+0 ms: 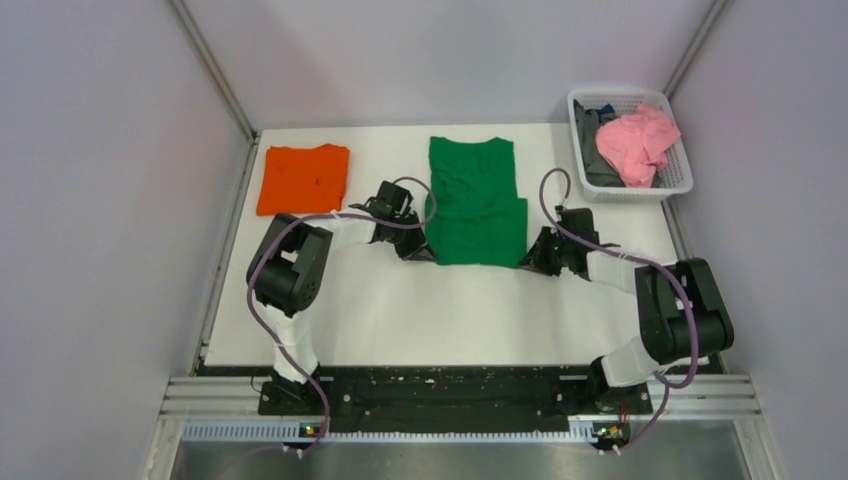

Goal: Fold and stack the t-shirts
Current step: Grab one side of the 2/3 rectangular tshirt with both arms, then fold the long partially folded tshirt into a neat square

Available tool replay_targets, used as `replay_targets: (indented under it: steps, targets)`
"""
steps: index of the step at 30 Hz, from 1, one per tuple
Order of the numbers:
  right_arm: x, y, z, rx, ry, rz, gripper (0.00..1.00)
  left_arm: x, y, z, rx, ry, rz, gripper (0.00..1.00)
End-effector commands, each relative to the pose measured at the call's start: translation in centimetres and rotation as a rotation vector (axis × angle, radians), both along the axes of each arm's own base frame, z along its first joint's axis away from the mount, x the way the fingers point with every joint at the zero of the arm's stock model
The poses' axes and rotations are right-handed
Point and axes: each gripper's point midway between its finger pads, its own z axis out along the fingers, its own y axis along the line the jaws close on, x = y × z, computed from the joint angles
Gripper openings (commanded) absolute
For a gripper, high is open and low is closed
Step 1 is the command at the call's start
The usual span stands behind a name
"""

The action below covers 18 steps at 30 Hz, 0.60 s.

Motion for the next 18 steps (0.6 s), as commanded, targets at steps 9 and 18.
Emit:
replay_targets:
  steps: [9, 18]
  targets:
    - [-7.4, 0.5, 3.2, -0.031, 0.024, 0.130, 0.00, -8.4, 2.8, 2.8, 0.035, -0.086, -0.026, 0.00]
    - [-11.4, 3.0, 12.7, 0.184, -0.192, 0.264, 0.00, -14.0, 3.0, 10.7, -0.100, -0.265, -0.055, 0.00]
